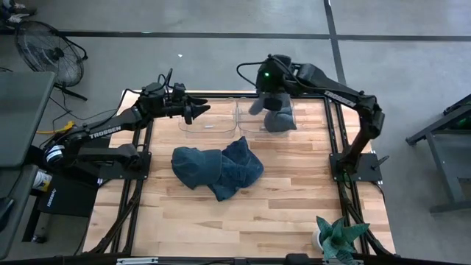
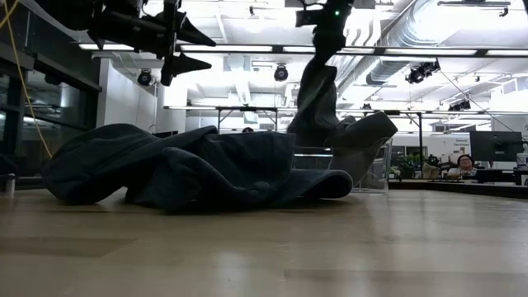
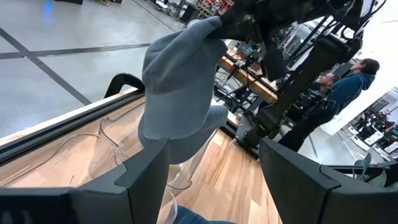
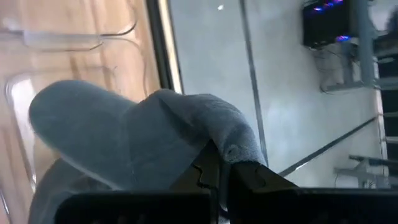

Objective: Pick & Place hat
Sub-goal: Put the gray cap into the right transparent bin

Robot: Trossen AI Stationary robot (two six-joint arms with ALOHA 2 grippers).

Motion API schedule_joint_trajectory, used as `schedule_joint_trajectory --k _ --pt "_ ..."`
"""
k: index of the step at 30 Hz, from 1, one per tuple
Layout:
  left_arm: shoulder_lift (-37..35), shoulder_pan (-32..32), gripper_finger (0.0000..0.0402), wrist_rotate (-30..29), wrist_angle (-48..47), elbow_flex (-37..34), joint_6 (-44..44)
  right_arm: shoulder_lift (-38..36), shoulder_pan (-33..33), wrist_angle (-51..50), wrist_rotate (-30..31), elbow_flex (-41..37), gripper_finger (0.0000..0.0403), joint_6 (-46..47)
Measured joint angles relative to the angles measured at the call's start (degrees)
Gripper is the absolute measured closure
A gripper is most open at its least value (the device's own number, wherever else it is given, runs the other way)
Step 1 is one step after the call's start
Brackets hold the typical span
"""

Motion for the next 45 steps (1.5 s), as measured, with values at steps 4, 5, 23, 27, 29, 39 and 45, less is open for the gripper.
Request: schedule_joint_trajectory --k 4,5,23,27,29,39,45 --pt "0.02 0.0 0.0158 -0.01 -0.04 0.0 0.02 -4.29 1.07 5.6 3.84 -7.55 0.0403 2.9" --pt "0.02 0.0 0.0158 -0.01 -0.02 0.0 0.03 -5.47 1.38 7.27 4.37 -9.95 0.0403 3.05" --pt "0.02 0.0 0.0158 -0.39 0.25 0.02 -0.22 -17.79 4.97 25.28 4.09 -43.4 0.0403 12.61" --pt "0.02 0.0 0.0158 -0.6 0.3 0.02 -0.22 -17.68 5.53 27.47 1.27 -46.99 0.0403 16.36" --pt "0.02 0.0 0.0158 -0.6 0.29 0.02 -0.24 -17.64 5.89 27.16 1.18 -48.05 0.0403 18.18" --pt "0.02 0.0 0.0158 -0.57 0.3 0.02 -0.51 -17.9 8.55 23.43 0.42 -49.76 0.0403 24.12" --pt "0.02 0.0 0.0158 -0.56 0.28 0.02 -0.62 -18.42 8.86 18.52 0.8 -49.67 0.0403 24.76"
